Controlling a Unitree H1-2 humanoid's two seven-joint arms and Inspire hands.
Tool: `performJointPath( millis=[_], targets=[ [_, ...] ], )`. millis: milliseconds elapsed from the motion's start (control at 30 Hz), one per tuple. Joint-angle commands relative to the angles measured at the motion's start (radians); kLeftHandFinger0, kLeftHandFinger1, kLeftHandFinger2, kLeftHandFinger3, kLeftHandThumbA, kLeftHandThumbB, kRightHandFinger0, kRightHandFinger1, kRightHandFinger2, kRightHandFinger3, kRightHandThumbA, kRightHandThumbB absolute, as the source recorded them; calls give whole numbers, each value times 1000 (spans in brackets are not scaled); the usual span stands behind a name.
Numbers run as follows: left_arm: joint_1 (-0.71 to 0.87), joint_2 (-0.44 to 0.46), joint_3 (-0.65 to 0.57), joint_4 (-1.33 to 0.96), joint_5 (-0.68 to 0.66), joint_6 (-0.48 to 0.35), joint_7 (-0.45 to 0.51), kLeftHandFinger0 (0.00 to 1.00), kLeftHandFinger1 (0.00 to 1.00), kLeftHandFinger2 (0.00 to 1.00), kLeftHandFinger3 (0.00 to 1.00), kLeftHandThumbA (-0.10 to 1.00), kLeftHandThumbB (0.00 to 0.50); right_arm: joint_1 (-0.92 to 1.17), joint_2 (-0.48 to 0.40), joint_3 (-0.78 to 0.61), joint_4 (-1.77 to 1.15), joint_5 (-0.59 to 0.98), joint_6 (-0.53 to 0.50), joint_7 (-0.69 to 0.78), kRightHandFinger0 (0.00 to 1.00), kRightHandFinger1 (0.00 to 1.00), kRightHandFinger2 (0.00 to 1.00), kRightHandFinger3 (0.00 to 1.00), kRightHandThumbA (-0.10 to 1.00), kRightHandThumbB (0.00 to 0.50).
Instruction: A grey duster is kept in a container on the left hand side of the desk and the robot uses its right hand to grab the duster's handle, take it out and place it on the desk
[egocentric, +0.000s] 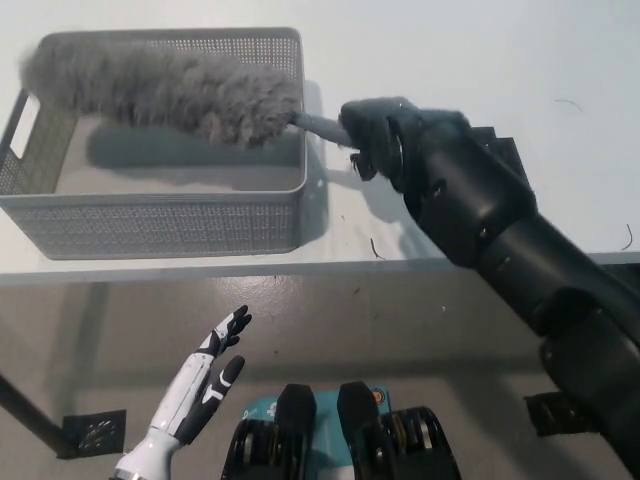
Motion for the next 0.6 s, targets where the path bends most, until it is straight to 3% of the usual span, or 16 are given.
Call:
performJointPath(
  millis=[0,33,133,167,200,233,267,300,367,467,567],
  targets=[
    [-16,10,-24,-57,4,-2,-35,1000,1000,1000,1000,1000,141,-65,64,-44,97,-44,-385,-910,0,112,506,616,122,63],
    [-16,11,-26,-56,10,-3,-34,1000,1000,1000,1000,1000,140,-63,64,-60,92,-33,-384,-923,0,107,496,581,148,91],
    [-17,14,-30,-63,19,6,-39,1000,1000,1000,1000,1000,141,-59,61,-90,88,-10,-387,-944,0,26,359,450,232,80],
    [-17,14,-31,-64,18,7,-40,1000,1000,1000,1000,1000,139,-58,61,-100,86,-1,-390,-949,0,1,256,349,228,72],
    [-20,14,-32,-63,16,10,-43,1000,1000,1000,1000,1000,139,-54,59,-121,79,18,-406,-956,0,0,188,289,118,74],
    [-22,14,-33,-63,15,14,-45,1000,1000,1000,1000,1000,137,-50,58,-143,71,37,-417,-961,0,0,205,313,-27,74],
    [-24,14,-33,-66,14,19,-47,1000,1000,1000,1000,1000,137,-46,60,-179,60,71,-429,-957,0,55,403,457,-97,74],
    [-23,13,-32,-68,12,20,-46,1000,1000,1000,1000,1000,136,-43,68,-222,56,110,-438,-957,0,146,568,507,-100,102],
    [-23,12,-31,-69,19,24,-40,1000,1000,1000,1000,998,138,-42,80,-284,59,167,-468,-968,0,209,678,515,-100,118],
    [-15,12,-31,-73,21,30,-39,1000,1000,1000,1000,997,141,-44,93,-359,73,239,-498,-960,0,243,669,517,-100,97],
    [-5,14,-32,-81,23,34,-39,1000,1000,1000,1000,995,141,-46,116,-476,71,335,-521,-967,0,218,626,529,-100,128]
  ],
)
